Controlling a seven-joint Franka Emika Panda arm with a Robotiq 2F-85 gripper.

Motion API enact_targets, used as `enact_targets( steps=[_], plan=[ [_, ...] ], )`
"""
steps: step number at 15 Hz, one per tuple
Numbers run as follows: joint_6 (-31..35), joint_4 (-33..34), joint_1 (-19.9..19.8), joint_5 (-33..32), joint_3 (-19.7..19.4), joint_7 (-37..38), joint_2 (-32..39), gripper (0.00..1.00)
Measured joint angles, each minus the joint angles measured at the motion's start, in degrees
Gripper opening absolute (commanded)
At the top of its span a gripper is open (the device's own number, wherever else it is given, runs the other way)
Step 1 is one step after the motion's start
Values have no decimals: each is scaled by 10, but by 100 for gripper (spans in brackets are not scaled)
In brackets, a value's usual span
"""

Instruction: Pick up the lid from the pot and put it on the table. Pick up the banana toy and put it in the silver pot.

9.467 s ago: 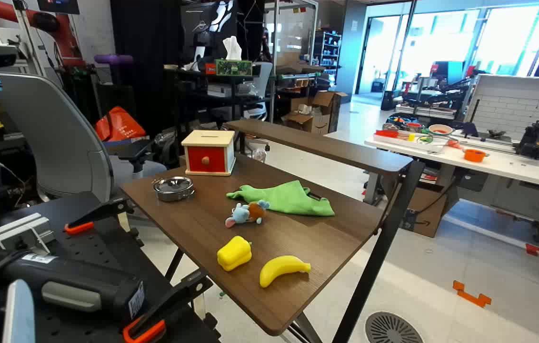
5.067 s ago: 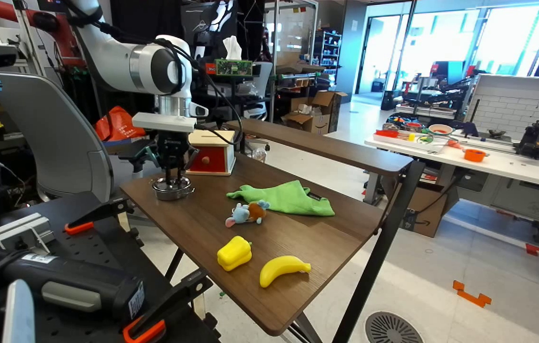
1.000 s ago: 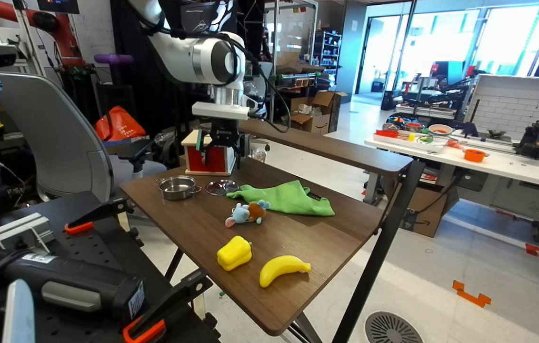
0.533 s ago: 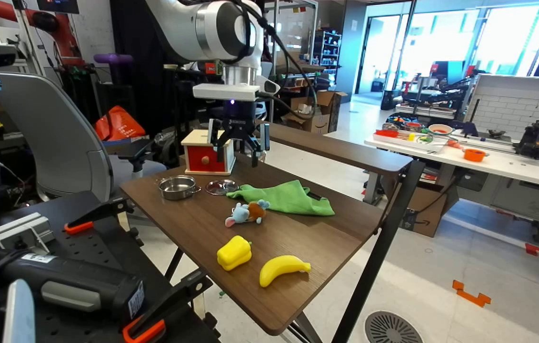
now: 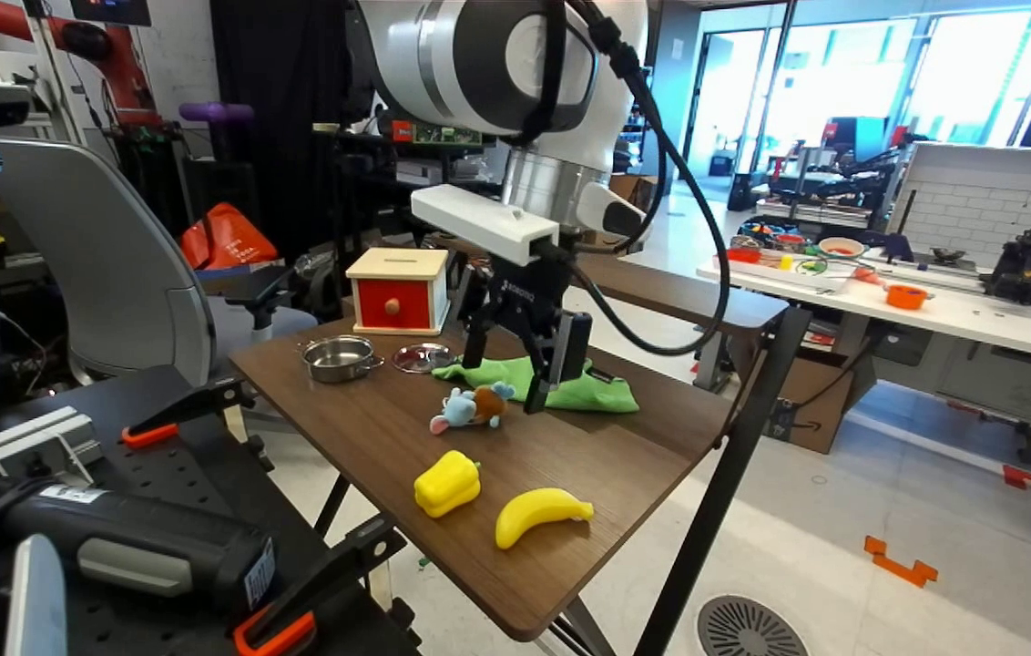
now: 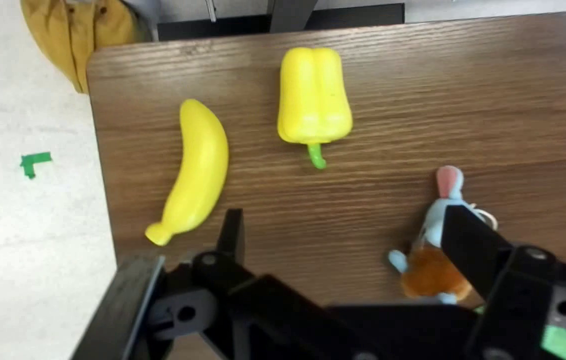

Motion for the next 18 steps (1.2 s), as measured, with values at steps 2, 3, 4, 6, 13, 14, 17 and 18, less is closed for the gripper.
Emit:
enact_targets(
  steps=[2,3,4,6,13,14,17,18],
  plan=[
    [19,-18,-29,42,-4,0,1,100],
    [30,-25,-40,62,-5,1,3,100],
    [39,-30,-48,78,-6,3,4,100],
    [56,-35,-56,101,-7,9,12,100],
    [68,-35,-47,107,-28,93,37,100],
    [68,-34,-42,106,-32,106,41,100],
    [72,-31,-25,101,-50,143,51,100],
    [77,-30,-18,98,-57,154,55,100]
  ],
)
